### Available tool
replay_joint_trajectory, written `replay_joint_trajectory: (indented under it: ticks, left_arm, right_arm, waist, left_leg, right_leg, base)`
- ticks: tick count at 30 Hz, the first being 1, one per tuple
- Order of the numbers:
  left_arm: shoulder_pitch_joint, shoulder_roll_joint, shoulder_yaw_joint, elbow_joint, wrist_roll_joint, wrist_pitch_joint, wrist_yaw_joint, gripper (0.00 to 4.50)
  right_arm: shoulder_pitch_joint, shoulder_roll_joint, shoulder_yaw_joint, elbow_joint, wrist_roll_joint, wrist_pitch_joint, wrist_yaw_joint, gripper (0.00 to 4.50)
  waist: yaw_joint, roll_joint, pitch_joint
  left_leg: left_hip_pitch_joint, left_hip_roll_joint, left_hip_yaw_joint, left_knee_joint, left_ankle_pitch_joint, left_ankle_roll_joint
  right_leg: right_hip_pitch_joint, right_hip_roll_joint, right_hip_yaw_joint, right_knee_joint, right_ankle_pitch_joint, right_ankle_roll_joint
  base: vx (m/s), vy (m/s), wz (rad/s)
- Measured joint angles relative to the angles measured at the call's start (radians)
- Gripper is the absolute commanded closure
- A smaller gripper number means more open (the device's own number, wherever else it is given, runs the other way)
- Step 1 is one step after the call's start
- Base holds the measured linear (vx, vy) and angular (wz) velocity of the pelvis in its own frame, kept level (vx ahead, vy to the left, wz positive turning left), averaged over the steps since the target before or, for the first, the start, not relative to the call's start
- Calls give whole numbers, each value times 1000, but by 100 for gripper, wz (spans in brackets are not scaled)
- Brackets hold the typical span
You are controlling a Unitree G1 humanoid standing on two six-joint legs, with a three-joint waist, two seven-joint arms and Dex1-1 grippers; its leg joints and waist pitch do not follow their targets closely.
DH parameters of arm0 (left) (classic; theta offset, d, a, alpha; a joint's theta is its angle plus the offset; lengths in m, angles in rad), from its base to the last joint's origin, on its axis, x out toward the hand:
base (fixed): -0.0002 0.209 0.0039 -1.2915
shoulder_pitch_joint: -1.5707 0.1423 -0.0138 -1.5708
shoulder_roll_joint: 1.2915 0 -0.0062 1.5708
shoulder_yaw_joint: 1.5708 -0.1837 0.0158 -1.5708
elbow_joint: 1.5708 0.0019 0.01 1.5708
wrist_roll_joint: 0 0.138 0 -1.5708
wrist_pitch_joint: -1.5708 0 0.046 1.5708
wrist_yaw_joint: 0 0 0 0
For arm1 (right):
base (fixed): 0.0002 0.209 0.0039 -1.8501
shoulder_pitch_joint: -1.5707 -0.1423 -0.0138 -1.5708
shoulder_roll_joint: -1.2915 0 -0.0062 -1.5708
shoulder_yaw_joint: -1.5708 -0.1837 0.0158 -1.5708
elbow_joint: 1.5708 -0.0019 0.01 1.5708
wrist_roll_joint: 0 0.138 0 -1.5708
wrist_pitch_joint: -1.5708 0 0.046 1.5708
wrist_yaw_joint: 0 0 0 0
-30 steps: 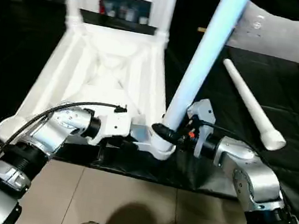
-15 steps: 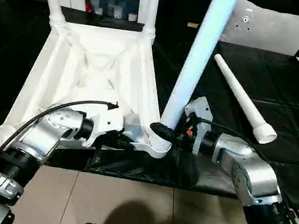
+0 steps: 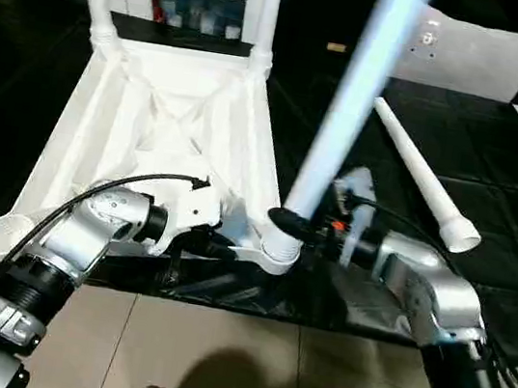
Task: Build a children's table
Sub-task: Insert table leg to table base, then rotate leg to tighten
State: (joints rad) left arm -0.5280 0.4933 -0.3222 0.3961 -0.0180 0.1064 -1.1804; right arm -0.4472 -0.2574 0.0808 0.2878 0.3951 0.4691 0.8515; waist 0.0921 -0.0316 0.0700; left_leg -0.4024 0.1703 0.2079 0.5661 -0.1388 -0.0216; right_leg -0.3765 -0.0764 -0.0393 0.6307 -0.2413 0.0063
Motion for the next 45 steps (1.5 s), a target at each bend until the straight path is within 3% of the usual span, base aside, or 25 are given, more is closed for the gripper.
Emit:
replay_joint_trajectory:
  ticks: [5, 8, 15, 20, 27, 35, 40, 45]
  left_arm:
    - [0, -9, 0, 0, 4, 3, 9, 450]
    - [1, -12, -1, 0, 4, 3, 10, 450]
    - [2, -6, -1, 0, 14, -1, 10, 450]
    - [1, 5, -10, 0, 28, -31, 12, 450]
    - [-36, 7, -22, 50, 35, -70, -19, 450]
    - [-152, -4, -36, 223, 57, -160, -60, 450]
    - [-155, 14, -35, 220, 57, -162, -60, 450]
    - [-99, 43, 9, 137, 39, -93, -51, 450]
  right_arm:
    - [92, 10, -20, -29, 7, -112, 0, 261]
    - [112, -4, 12, -48, -24, -179, -7, 261]
    - [69, -56, 123, -49, -137, -282, 14, 261]
    - [18, -72, 163, -17, -174, -290, 49, 261]
    - [-31, -80, 171, 36, -173, -284, 107, 261]
    - [-68, -61, 170, 69, -174, -276, 89, 261]
    - [-73, -41, 170, 69, -185, -276, 74, 261]
    - [-78, 0, 170, 70, -192, -265, 33, 261]
  waist:
    - [3, 2, 0]
    - [2, 5, 1]
    - [-5, 5, 2]
    - [-8, 3, 3]
    - [-8, 0, 8]
    - [-5, -1, 34]
    - [-8, -2, 39]
    - [-18, -5, 43]
  left_leg:
    - [0, 0, 0, 0, 0, 0]
    - [0, 0, 0, 0, 0, 0]
    - [3, 0, 0, 0, 0, 0]
    - [7, 0, -1, -3, 0, 0]
    - [11, 0, 0, -11, 0, 0]
    - [18, 0, -1, -19, -1, -1]
    - [18, 0, -1, -19, -1, -1]
    - [19, -1, -2, -29, -1, -1]
  right_leg:
    - [1, 0, 0, -1, 0, 0]
    - [1, 0, 0, -1, 0, 0]
    - [2, 0, 0, -2, 0, 0]
    - [-1, 0, 0, -8, -4, 7]
    - [3, 0, 0, -17, -3, 5]
    - [4, 1, -1, -21, -4, 6]
    - [0, 0, 0, -25, -4, 7]
    - [-6, 0, -1, -34, -4, 7]
  base:
    - [0, 0, 0]
    - [0, 0, 0]
    - [0, 0, 0]
    - [0, 0, 0]
    - [0, 0, 0]
    - [0, 0, 0]
    - [0, 0, 0]
    - [0, 0, 0]
